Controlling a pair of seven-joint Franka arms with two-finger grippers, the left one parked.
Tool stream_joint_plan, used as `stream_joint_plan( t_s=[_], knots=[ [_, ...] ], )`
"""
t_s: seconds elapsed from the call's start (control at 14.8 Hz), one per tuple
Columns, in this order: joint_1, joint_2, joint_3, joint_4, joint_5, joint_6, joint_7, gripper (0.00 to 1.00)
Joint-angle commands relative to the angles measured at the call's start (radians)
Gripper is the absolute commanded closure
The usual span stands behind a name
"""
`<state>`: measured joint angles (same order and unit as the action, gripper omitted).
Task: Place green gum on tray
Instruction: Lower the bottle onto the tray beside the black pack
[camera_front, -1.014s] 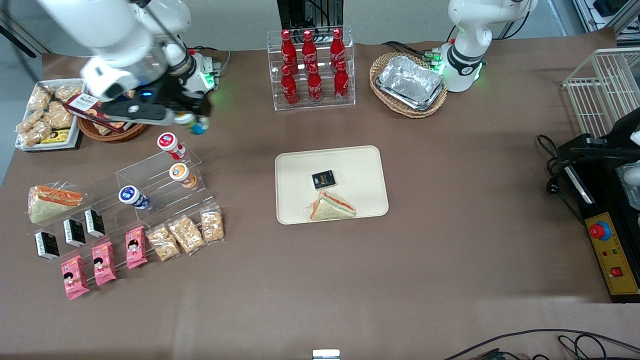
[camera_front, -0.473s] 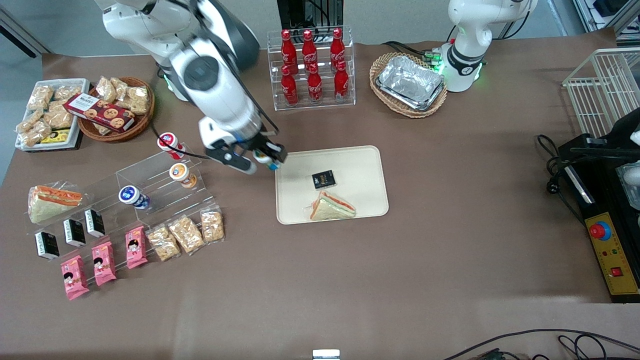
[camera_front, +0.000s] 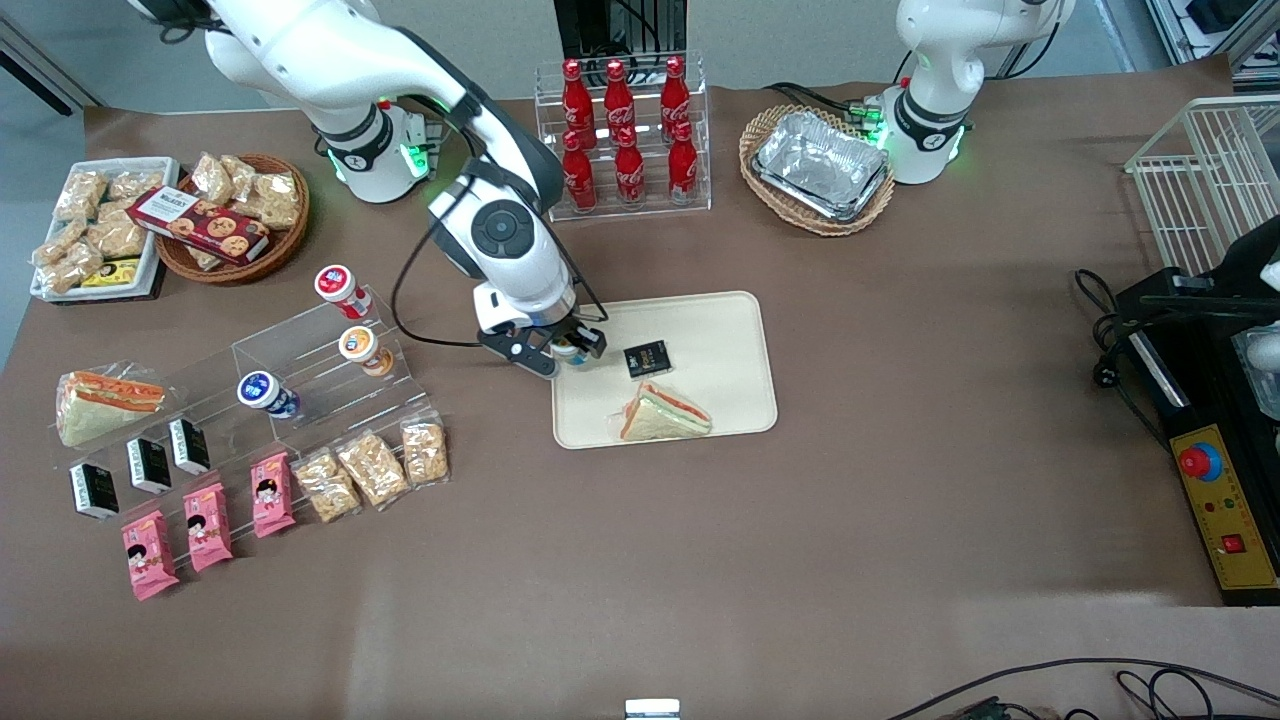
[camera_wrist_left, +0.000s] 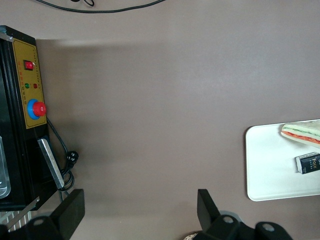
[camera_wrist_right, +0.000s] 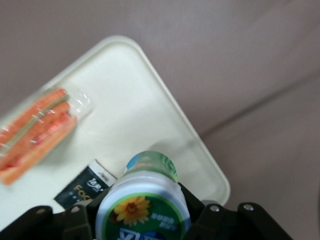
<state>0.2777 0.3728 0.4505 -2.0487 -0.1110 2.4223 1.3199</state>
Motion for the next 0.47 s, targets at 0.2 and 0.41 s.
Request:
stream_joint_plan(
  t_s=[0.2,0.41],
  knots=[
    [0.047,0.037,-0.003,-0.103,-0.044,0.146,0.093,0.54],
    [0.054,0.06,-0.004,-0.103,-0.131,0.146,0.171,0.5]
  ],
)
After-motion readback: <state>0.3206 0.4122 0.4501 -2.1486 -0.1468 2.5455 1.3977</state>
